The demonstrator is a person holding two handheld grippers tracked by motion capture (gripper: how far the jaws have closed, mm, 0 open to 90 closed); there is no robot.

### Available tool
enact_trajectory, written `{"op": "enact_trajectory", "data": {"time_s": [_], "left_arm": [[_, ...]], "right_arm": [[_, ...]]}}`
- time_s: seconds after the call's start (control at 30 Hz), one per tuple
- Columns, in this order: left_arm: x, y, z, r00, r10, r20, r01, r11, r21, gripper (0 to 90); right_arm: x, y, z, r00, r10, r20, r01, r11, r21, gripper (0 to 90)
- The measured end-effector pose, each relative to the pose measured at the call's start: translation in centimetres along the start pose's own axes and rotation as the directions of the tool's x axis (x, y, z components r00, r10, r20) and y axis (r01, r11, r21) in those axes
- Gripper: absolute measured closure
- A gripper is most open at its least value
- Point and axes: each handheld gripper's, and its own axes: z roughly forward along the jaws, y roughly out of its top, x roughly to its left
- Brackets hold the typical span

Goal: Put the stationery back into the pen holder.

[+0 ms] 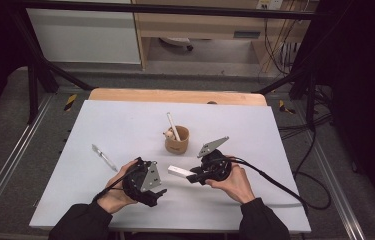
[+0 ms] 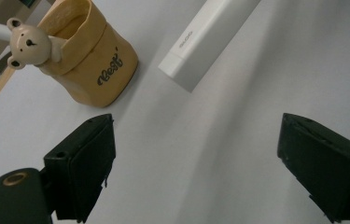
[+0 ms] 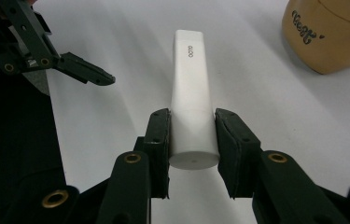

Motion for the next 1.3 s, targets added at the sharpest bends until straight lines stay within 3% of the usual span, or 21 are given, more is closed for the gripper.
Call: {"op": "enact_trajectory", "data": {"time_s": [0.17,0.4,0.67,0.8,0.9,1.03,1.17,1.27,1.3], "left_arm": [[-0.5,0.7,0.5,0.9989,0.045,-0.011,-0.045,0.9990,-0.001,12.8],[-1.3,1.5,1.3,0.9922,0.121,-0.030,-0.121,0.9926,-0.001,16.3],[-2.1,2.0,2.0,0.9754,0.208,-0.074,-0.209,0.9777,-0.015,22.6],[-2.4,2.1,2.1,0.9597,0.264,-0.096,-0.266,0.9640,-0.008,27.4],[-2.6,2.1,2.3,0.9430,0.314,-0.111,-0.315,0.9491,0.009,31.2],[-3.0,2.2,2.7,0.9296,0.349,-0.120,-0.350,0.9367,0.010,36.1],[-3.3,2.3,2.9,0.9096,0.390,-0.143,-0.393,0.9196,0.011,41.3],[-3.6,2.3,3.1,0.9008,0.406,-0.154,-0.411,0.9115,-0.001,45.0],[-3.7,2.4,3.1,0.8950,0.416,-0.160,-0.422,0.9066,-0.001,46.1]], "right_arm": [[0.0,0.0,0.1,1.0000,0.000,-0.003,0.000,1.000,-0.003,67.2],[0.1,0.0,0.3,0.9999,0.005,-0.012,-0.005,1.000,0.010,67.2],[0.4,0.3,0.6,0.9998,0.003,-0.021,-0.002,1.000,0.025,67.1],[0.4,0.4,0.8,0.9996,0.008,-0.026,-0.007,1.000,0.030,67.2],[0.4,0.4,0.9,0.9994,0.011,-0.032,-0.009,0.999,0.043,67.2],[0.5,0.3,1.0,0.9993,0.011,-0.034,-0.010,0.999,0.049,67.1],[0.6,0.3,0.9,0.9990,0.015,-0.042,-0.013,0.999,0.051,67.1],[0.6,0.3,0.9,0.9989,0.015,-0.044,-0.013,0.998,0.059,67.2],[0.7,0.3,0.9,0.9988,0.013,-0.047,-0.010,0.998,0.060,67.1]]}}
